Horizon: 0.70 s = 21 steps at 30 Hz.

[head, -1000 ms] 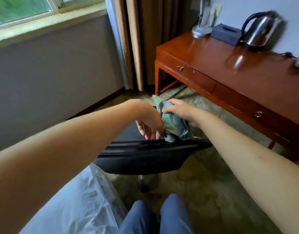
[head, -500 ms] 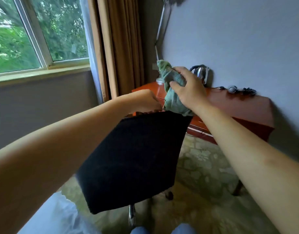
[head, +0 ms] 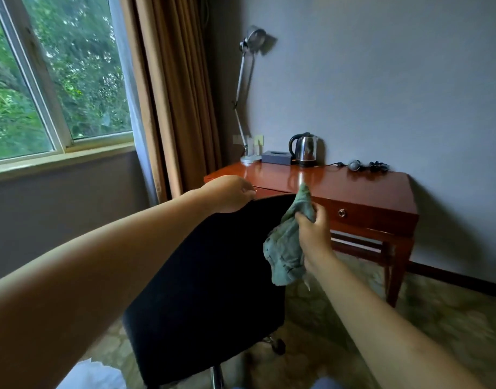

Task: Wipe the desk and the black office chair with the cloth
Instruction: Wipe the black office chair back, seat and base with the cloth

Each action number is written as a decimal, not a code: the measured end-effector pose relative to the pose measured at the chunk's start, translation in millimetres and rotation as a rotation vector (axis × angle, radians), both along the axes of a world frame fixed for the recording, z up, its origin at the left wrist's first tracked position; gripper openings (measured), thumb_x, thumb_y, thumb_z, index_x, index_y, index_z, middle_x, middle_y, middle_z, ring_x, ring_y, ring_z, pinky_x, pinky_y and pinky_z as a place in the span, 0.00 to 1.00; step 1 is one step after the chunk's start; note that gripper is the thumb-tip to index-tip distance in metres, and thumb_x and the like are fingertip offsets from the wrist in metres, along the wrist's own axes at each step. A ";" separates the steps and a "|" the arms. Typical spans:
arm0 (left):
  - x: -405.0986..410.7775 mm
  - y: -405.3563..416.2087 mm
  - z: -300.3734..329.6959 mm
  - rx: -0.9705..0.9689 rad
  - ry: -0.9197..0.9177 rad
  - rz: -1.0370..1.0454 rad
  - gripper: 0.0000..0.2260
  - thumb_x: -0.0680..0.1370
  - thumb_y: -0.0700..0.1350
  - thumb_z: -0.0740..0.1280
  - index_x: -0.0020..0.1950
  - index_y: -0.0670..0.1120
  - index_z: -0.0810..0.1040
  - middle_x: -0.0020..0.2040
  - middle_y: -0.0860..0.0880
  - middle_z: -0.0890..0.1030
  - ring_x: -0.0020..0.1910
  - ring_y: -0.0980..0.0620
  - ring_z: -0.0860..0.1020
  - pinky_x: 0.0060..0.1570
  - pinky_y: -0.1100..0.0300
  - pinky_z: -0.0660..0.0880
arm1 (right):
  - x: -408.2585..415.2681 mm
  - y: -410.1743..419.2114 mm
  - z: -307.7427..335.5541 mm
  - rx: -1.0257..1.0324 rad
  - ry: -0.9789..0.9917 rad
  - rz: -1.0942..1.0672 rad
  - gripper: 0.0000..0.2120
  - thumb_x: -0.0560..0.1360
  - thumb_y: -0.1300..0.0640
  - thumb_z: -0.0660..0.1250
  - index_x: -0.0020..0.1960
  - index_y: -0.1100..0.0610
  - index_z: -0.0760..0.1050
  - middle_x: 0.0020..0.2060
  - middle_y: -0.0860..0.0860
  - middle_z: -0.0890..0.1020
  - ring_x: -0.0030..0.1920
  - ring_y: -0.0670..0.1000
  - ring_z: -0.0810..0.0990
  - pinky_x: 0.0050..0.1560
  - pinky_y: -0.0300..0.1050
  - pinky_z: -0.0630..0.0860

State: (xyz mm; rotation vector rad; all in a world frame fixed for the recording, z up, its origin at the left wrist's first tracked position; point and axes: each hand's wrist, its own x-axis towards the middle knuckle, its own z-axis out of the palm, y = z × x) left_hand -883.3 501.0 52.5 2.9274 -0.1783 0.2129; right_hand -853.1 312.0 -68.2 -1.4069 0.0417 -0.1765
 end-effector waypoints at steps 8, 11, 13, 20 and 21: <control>36.2 14.4 -13.5 -0.204 0.164 0.091 0.18 0.84 0.58 0.57 0.66 0.51 0.79 0.53 0.51 0.81 0.43 0.56 0.76 0.39 0.61 0.69 | 37.5 32.1 -10.7 0.014 0.045 -0.247 0.21 0.79 0.57 0.62 0.70 0.48 0.64 0.61 0.55 0.77 0.54 0.58 0.78 0.58 0.59 0.76; 44.6 17.5 -22.3 -0.229 0.130 0.125 0.18 0.83 0.59 0.58 0.64 0.52 0.80 0.47 0.53 0.80 0.44 0.55 0.77 0.38 0.61 0.71 | 27.0 61.6 -13.5 -0.053 -0.019 -0.230 0.22 0.76 0.54 0.60 0.69 0.47 0.64 0.63 0.54 0.74 0.54 0.56 0.77 0.53 0.55 0.76; 48.8 16.5 -23.7 -0.212 0.115 0.121 0.18 0.83 0.58 0.58 0.65 0.51 0.80 0.53 0.50 0.82 0.50 0.51 0.80 0.41 0.60 0.72 | -0.4 92.5 -21.1 -0.046 -0.114 -0.154 0.20 0.77 0.55 0.61 0.68 0.46 0.65 0.62 0.51 0.73 0.52 0.47 0.76 0.48 0.42 0.74; 51.0 19.5 -28.7 -0.299 0.158 0.115 0.19 0.82 0.58 0.61 0.66 0.49 0.80 0.66 0.48 0.79 0.63 0.48 0.77 0.57 0.60 0.71 | -30.9 128.3 -45.5 -0.198 -0.398 -0.029 0.16 0.79 0.53 0.63 0.64 0.41 0.63 0.59 0.49 0.74 0.56 0.48 0.78 0.57 0.47 0.79; 51.6 20.1 -29.6 -0.305 0.150 0.118 0.19 0.82 0.59 0.61 0.65 0.50 0.81 0.65 0.48 0.80 0.62 0.48 0.77 0.57 0.60 0.71 | -20.8 117.7 -44.8 -0.197 -0.377 -0.046 0.16 0.79 0.56 0.63 0.63 0.42 0.64 0.60 0.50 0.74 0.56 0.50 0.78 0.56 0.49 0.78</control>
